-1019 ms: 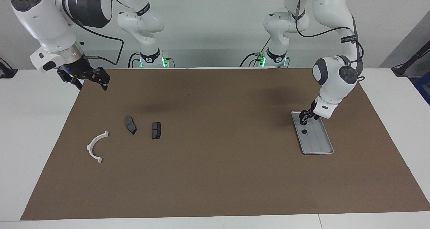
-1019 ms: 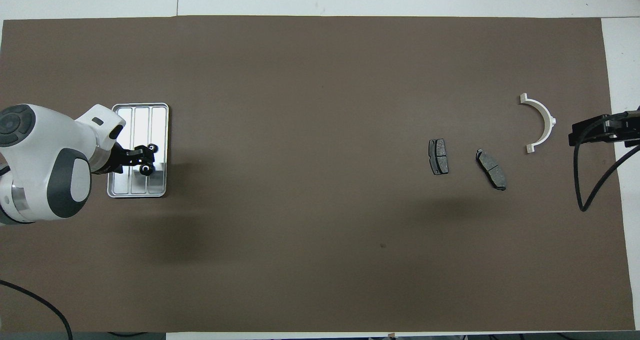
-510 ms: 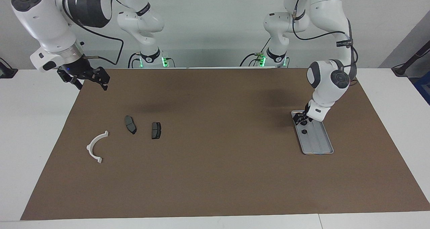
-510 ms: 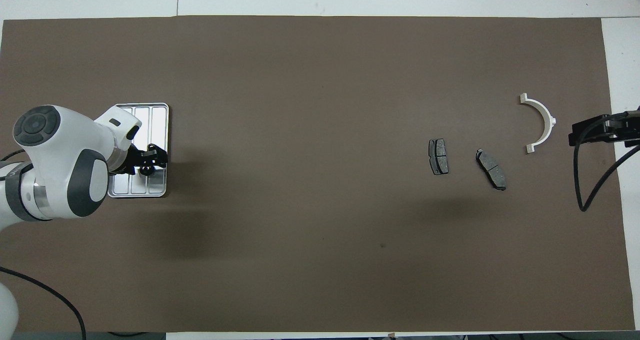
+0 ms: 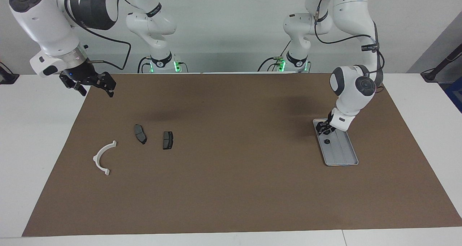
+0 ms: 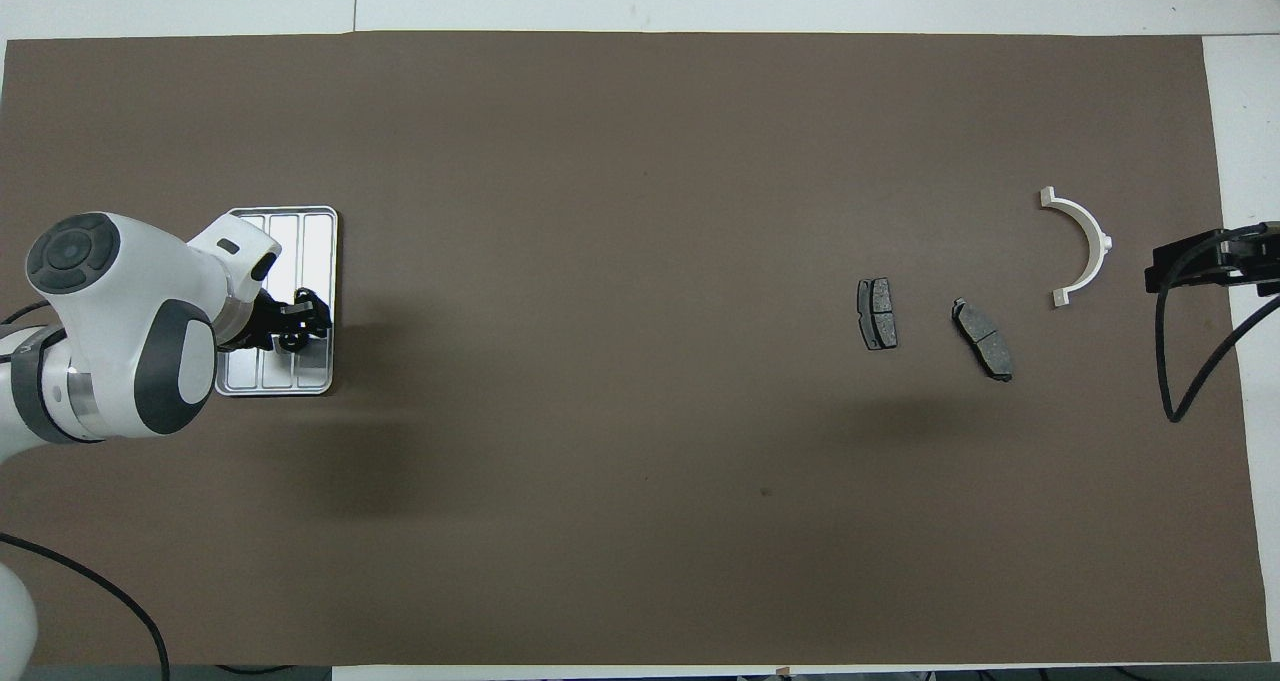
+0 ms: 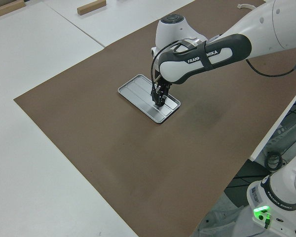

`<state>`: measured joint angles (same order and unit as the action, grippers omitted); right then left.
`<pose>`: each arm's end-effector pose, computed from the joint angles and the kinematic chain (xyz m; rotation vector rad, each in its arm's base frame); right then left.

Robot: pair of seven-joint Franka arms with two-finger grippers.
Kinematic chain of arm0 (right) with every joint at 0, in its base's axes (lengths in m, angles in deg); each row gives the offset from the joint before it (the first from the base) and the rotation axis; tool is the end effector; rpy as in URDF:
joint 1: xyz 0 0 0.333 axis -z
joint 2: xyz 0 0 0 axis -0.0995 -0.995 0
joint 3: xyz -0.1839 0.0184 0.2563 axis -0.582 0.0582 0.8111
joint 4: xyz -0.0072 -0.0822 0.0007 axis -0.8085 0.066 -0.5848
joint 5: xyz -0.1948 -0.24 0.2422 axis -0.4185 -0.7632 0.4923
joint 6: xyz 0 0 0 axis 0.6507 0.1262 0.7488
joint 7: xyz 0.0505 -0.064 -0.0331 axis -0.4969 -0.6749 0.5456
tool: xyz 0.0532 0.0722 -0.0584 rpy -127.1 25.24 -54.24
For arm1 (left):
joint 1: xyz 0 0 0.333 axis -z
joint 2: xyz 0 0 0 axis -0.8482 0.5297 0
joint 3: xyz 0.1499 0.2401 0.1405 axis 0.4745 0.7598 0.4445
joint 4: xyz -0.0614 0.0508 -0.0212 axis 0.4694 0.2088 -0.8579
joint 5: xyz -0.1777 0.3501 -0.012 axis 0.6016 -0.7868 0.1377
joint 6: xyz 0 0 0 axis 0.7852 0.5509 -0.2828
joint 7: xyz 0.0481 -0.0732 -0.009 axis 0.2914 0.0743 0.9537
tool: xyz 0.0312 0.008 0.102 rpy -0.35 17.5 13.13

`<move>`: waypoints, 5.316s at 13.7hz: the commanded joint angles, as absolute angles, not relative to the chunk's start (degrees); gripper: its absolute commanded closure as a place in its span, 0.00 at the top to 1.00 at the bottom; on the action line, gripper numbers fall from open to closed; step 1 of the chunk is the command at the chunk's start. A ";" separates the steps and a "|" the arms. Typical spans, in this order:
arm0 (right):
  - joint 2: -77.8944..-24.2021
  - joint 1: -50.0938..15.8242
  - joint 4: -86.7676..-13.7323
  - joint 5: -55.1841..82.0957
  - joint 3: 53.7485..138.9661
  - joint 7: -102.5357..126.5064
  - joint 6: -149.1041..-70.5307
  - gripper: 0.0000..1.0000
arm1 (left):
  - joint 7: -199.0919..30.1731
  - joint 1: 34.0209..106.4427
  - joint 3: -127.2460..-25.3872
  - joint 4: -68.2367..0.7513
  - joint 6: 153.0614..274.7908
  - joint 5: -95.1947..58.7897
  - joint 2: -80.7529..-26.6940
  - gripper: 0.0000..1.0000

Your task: Place bearing gear from tray to pile

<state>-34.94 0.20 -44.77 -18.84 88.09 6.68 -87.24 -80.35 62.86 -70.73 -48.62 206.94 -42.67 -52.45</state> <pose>0.5479 -0.0701 0.5735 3.1131 -0.1093 -0.0712 0.5512 -0.0224 0.3000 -3.1218 -0.2604 0.1063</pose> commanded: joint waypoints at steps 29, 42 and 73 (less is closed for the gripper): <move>-34.21 1.40 -46.52 -18.36 89.16 9.60 -90.39 1.00 | -125.68 88.32 -70.65 -23.90 197.11 -38.77 -44.04 0.00; -35.96 3.17 -46.69 -18.45 89.16 12.78 -93.46 1.00 | -135.11 98.36 -70.39 -21.75 200.79 -40.26 -36.36 0.00; -50.55 -17.91 -36.51 -17.05 89.95 -19.10 -103.31 0.98 | -110.73 79.14 -70.21 -23.77 192.62 -40.44 -41.37 1.00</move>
